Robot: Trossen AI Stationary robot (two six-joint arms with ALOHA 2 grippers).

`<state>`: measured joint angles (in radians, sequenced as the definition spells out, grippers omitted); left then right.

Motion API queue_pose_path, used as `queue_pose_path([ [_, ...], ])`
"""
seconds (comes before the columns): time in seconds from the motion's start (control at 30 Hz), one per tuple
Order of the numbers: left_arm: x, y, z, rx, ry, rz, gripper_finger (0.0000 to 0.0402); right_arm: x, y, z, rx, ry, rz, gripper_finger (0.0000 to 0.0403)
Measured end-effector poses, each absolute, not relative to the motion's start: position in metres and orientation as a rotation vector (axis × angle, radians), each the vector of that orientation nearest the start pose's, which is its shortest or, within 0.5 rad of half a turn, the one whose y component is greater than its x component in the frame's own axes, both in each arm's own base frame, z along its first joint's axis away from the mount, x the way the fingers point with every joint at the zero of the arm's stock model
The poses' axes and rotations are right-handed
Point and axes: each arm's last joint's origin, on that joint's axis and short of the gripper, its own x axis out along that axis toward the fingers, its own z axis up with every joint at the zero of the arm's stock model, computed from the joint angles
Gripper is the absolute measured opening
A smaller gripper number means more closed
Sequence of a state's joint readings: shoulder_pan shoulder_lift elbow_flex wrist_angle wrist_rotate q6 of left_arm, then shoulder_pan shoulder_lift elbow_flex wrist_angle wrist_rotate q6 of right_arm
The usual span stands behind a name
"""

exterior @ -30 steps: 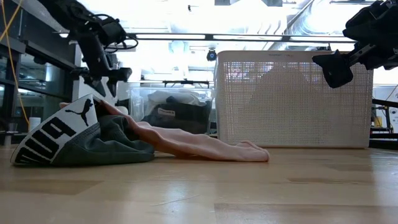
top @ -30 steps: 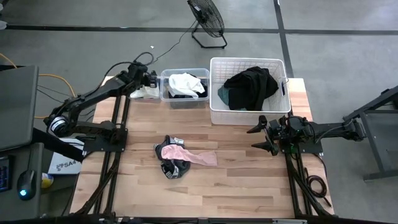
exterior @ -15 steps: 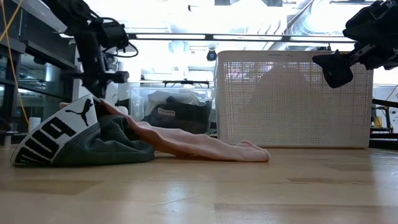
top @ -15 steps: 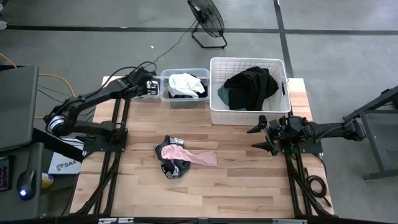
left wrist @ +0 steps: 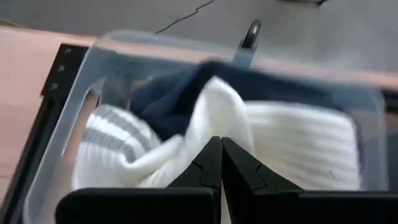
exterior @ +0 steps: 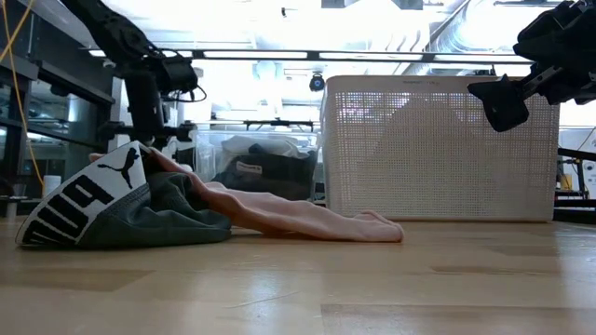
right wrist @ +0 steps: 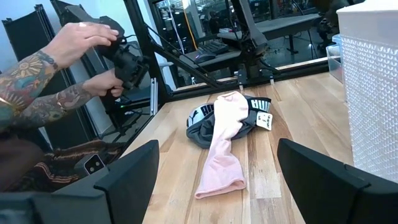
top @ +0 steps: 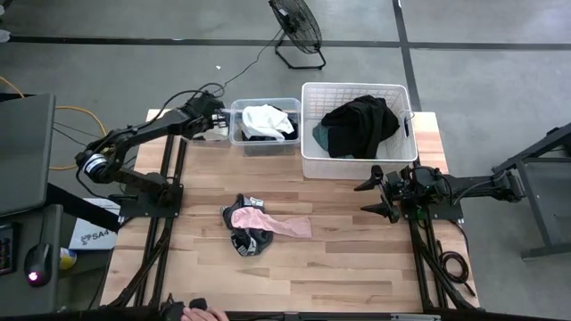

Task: Pick & Place Cloths
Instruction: Put the white sock into the left transparent bin

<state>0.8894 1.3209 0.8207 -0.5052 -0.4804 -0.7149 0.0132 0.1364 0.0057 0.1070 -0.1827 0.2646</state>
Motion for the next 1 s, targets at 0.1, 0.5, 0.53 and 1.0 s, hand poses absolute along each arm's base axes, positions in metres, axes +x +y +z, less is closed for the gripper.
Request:
queue_pose_path([
  [0.1,0.142,0.208,0.217,-0.791,0.527,1.582,0.0,0.105,0.007,0.165,0.266,0.049,0.192,0.0318],
  [0.5,0.146,0.228,0.191,-0.853,0.538,1.621,0.0,0.105,0.007,0.165,0.266,0.049,0.191,0.0318],
  [0.53,0.144,0.231,0.189,-0.863,0.53,1.634,0.0,0.105,0.007,0.165,0.266,0.049,0.191,0.0318],
  [1.0,0.138,0.24,0.188,-0.868,0.502,1.634,0.0004,0.105,0.007,0.165,0.266,0.05,0.192,0.0318],
])
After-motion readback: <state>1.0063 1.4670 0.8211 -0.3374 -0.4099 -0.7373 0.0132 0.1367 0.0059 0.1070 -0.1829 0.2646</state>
